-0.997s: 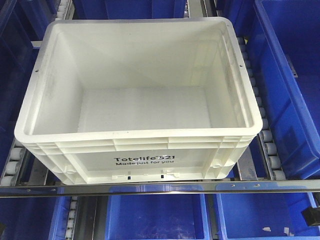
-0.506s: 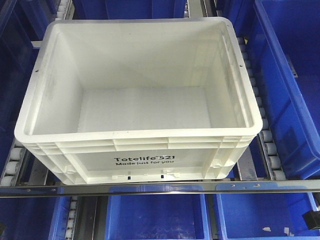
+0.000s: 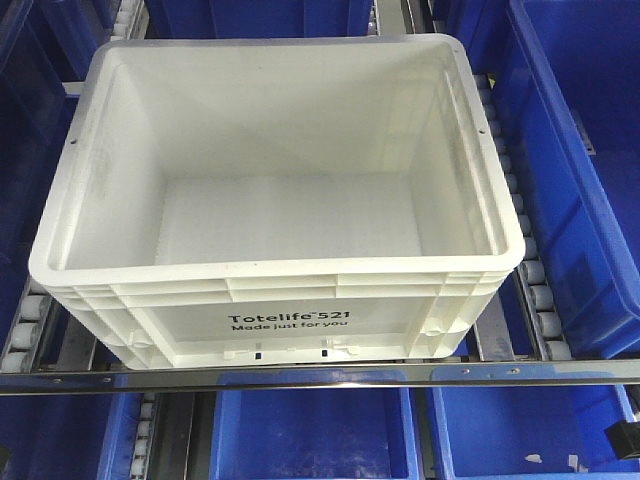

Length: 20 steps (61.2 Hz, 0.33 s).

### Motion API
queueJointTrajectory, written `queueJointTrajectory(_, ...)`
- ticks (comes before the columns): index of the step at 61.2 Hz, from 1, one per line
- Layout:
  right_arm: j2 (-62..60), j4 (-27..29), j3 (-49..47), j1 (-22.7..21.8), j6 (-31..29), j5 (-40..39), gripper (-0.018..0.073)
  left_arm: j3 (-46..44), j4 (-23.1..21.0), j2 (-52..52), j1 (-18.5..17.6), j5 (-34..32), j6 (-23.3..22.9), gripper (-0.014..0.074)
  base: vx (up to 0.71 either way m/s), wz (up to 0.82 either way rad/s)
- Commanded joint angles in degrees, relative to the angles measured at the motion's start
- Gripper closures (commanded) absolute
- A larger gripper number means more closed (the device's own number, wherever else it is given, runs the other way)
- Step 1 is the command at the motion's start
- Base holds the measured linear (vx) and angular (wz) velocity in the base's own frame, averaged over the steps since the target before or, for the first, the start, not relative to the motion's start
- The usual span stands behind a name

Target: Move bin from left to right shelf

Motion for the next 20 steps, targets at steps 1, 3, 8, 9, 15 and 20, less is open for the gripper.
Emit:
queueJointTrajectory(1,-0.71,-0.57,1.07,-0.33,-0.38,-4.0,0.0567,-1.29,-0.5,-0.63,-0.05,-4.14,-0.43,0.0604,0.0,0.0)
queueJointTrajectory(3,-0.71,-0.57,1.07,-0.33,-0.38,-4.0,0.0567,-1.29,-0.5,-0.63,-0.05,-4.14,-0.43,0.0604,0.0,0.0)
queueJointTrajectory(8,-0.71,-0.57,1.07,-0.33,-0.38,-4.0,0.0567,-1.29,-0.5,-0.63,-0.05,-4.14,-0.43,0.0604,0.0,0.0)
queueJointTrajectory(9,-0.71,-0.57,1.07,-0.33,-0.38,-4.0,0.0567,-1.29,-0.5,-0.63,-0.05,-4.14,-0.43,0.0604,0.0,0.0)
queueJointTrajectory(15,-0.71,-0.57,1.07,-0.33,-0.38,-3.61,0.0567,-1.29,-0.5,-0.63,-0.05,-4.14,-0.43,0.0604,0.0,0.0)
queueJointTrajectory(20,-0.71,-0.57,1.07,-0.33,-0.38,-3.53,0.0567,-1.29,-0.5,-0.63,-0.05,-4.14,-0.43,0.0604,0.0,0.0)
